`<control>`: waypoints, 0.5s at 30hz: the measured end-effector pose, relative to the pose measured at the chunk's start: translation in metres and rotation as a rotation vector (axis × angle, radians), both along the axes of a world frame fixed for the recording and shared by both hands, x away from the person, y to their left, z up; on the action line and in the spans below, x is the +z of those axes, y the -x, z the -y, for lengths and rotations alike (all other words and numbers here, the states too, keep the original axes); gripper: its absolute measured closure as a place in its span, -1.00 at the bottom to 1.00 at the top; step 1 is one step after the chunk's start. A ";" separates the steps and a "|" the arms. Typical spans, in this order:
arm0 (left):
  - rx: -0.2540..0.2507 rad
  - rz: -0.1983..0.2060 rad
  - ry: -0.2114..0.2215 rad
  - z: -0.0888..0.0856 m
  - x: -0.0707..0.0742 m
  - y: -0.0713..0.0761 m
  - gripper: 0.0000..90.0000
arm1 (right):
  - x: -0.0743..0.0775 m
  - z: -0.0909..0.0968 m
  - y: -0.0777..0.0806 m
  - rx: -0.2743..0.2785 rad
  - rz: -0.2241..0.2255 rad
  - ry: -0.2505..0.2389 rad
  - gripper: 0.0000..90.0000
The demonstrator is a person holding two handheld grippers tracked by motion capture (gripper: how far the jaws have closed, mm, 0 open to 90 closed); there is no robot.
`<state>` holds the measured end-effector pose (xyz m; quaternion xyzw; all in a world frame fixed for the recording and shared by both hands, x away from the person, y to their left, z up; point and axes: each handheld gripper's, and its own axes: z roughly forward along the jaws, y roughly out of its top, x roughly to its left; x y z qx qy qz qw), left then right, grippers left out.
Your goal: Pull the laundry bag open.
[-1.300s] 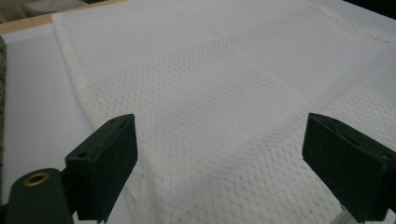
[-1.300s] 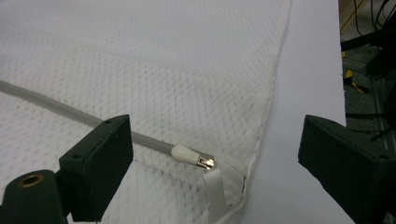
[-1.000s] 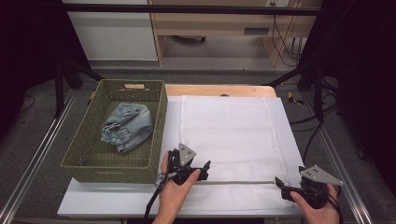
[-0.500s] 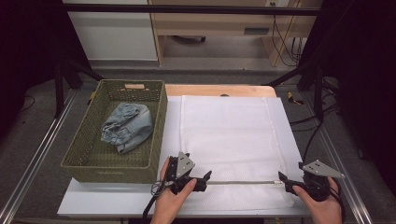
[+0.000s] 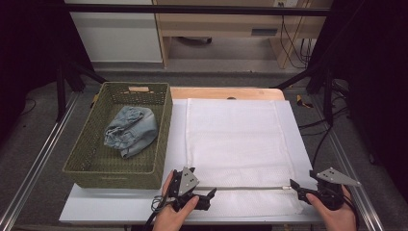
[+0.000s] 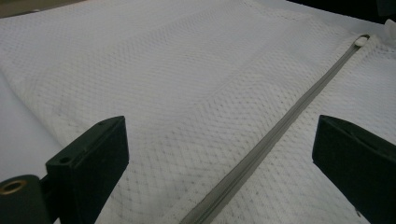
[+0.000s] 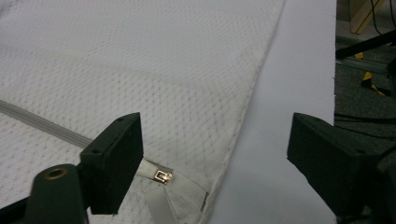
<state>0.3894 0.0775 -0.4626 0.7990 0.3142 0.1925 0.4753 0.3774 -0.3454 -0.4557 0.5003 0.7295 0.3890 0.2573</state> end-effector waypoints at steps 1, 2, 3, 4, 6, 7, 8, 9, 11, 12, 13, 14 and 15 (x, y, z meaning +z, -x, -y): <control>-0.004 0.000 -0.004 -0.002 0.001 0.001 -0.92 | 0.000 0.002 0.001 -0.005 0.000 -0.003 -0.51; -0.004 0.001 -0.001 -0.006 0.003 0.005 -0.92 | -0.001 0.005 0.002 -0.012 -0.004 -0.012 -0.38; -0.004 0.001 -0.001 -0.006 0.003 0.005 -0.92 | -0.001 0.005 0.002 -0.012 -0.004 -0.012 -0.38; -0.007 0.002 0.002 -0.010 0.004 0.007 -0.92 | -0.002 0.007 0.002 -0.019 -0.009 -0.019 -0.28; -0.006 0.002 0.003 -0.015 0.006 0.011 -0.92 | -0.003 0.008 0.001 -0.031 -0.019 -0.022 -0.18; -0.001 0.001 0.012 -0.021 0.008 0.015 -0.91 | -0.003 0.008 0.001 -0.023 -0.024 -0.036 -0.04; -0.001 0.001 0.012 -0.021 0.008 0.015 -0.91 | -0.003 0.008 0.001 -0.023 -0.024 -0.036 -0.04; 0.002 0.000 0.017 -0.024 0.009 0.017 -0.91 | -0.003 0.006 0.000 -0.013 -0.023 -0.043 0.04; 0.017 0.005 0.030 -0.031 0.010 0.020 -0.91 | -0.003 0.003 -0.002 -0.002 -0.027 -0.050 0.12; 0.017 0.005 0.030 -0.031 0.010 0.020 -0.91 | -0.003 0.003 -0.002 -0.002 -0.027 -0.050 0.12; 0.024 0.004 0.032 -0.033 0.009 0.020 -0.91 | -0.004 0.002 -0.003 0.008 -0.031 -0.047 0.13; 0.028 -0.001 0.035 -0.034 0.009 0.019 -0.90 | -0.004 0.001 -0.004 0.016 -0.034 -0.046 0.14; 0.032 -0.003 0.036 -0.034 0.009 0.019 -0.90 | -0.005 0.000 -0.005 0.022 -0.040 -0.040 0.14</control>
